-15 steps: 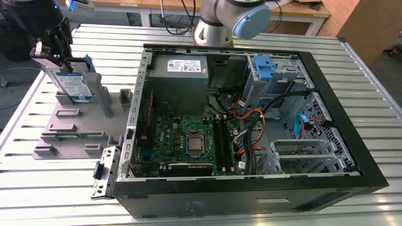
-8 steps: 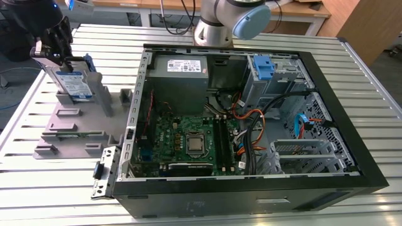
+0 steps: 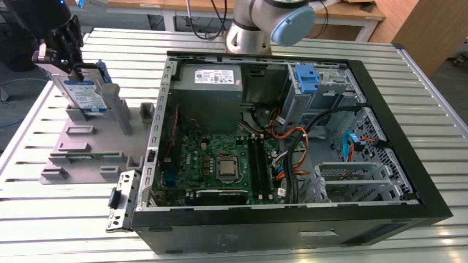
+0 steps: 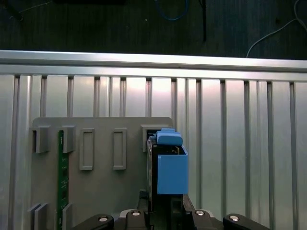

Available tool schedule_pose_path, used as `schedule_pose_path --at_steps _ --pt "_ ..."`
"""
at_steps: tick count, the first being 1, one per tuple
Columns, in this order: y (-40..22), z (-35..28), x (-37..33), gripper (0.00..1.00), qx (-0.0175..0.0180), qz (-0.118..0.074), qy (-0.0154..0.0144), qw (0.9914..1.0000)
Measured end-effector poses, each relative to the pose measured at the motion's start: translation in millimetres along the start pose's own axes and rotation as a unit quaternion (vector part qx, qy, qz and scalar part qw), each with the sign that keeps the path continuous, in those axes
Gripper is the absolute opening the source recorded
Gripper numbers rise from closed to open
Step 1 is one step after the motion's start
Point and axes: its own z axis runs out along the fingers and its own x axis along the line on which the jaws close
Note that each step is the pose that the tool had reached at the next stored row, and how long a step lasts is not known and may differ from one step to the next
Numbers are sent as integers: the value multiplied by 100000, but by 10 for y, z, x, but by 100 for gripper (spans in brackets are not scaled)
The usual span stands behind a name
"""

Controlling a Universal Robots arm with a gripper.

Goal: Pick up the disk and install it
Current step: 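Pick up the disk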

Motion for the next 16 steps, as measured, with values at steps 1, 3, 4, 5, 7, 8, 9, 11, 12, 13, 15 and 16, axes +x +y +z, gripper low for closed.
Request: schedule_pose_path --at_steps 1,3,4,5,7,8,9,11,12,13,15,16 --pt "0 0 0 35 3 -1 -3 100000" --pt "0 -1 0 35 -2 -4 2 100000" --pt "0 0 0 35 -12 1 6 100000" --pt "1 1 1 35 -19 -1 7 100000" --pt "3 6 2 35 -5 -3 2 100000" --pt "3 6 2 35 -6 -6 4 100000" --pt "3 6 1 35 -9 -4 4 100000" --pt "4 6 1 35 -6 1 6 100000" --pt "4 7 1 35 -6 0 5 100000" --pt "4 7 1 35 -6 0 6 100000" --pt "4 7 1 35 -6 -1 8 100000" --pt "4 7 1 35 -4 -2 7 100000"
